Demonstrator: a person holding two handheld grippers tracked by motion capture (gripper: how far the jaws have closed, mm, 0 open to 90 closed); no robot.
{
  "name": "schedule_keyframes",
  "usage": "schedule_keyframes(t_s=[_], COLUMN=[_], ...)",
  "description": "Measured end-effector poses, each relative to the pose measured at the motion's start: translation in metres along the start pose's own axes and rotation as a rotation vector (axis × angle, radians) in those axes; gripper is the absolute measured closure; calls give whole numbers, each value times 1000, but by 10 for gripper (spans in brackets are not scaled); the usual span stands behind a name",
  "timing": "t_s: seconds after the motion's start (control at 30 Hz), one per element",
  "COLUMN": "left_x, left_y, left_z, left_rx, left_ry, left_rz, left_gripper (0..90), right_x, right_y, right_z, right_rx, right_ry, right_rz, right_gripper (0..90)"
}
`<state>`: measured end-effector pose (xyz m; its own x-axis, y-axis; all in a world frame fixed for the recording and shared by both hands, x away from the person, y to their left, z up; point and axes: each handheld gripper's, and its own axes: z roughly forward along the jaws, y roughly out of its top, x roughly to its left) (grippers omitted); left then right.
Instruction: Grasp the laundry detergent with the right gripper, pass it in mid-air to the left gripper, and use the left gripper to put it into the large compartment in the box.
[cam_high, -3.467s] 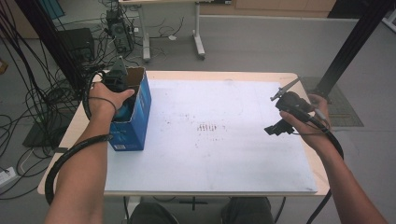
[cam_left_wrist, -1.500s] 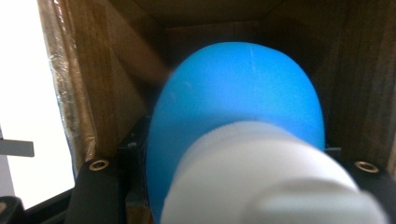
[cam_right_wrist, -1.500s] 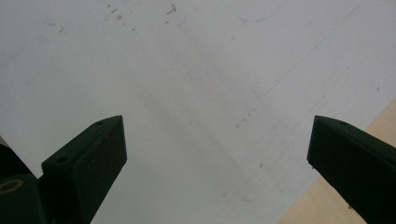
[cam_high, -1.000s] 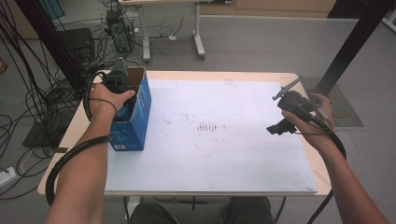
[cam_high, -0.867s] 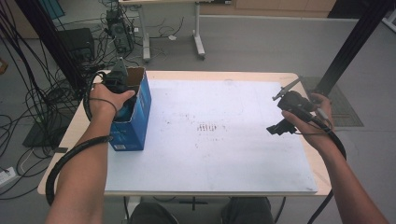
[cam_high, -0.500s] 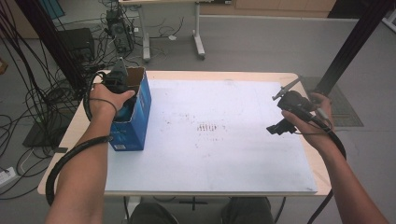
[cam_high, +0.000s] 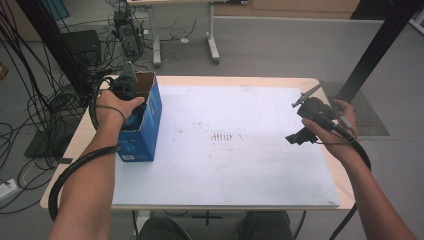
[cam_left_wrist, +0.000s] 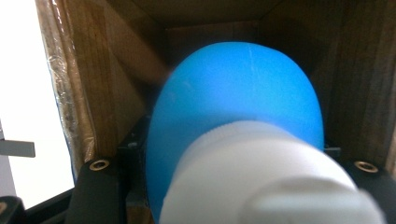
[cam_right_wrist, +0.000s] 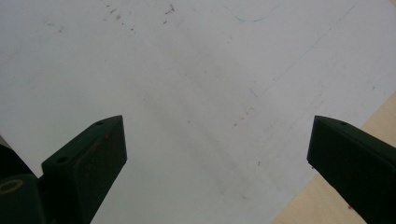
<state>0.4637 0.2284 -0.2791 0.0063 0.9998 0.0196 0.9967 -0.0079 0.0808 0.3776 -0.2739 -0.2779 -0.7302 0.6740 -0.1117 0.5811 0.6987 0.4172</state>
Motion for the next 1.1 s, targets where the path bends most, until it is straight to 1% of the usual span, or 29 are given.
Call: schedule_keyframes(t_s=[0.53,0.7,1.1], left_x=[1,0,1], left_y=[0,0,-1], left_z=[0,0,0], left_rx=[-2,0,-2], left_ry=[-4,6,1], left_rz=[0,7,3], left_gripper=[365,365,362], right_x=[1,1,1], right_y=[1,1,1], right_z=[-1,-1,-2], right_rx=[4,5,6], right_ry=[-2,-3,-6], right_rz=[-2,-4,-4], right_gripper=[46,46,46])
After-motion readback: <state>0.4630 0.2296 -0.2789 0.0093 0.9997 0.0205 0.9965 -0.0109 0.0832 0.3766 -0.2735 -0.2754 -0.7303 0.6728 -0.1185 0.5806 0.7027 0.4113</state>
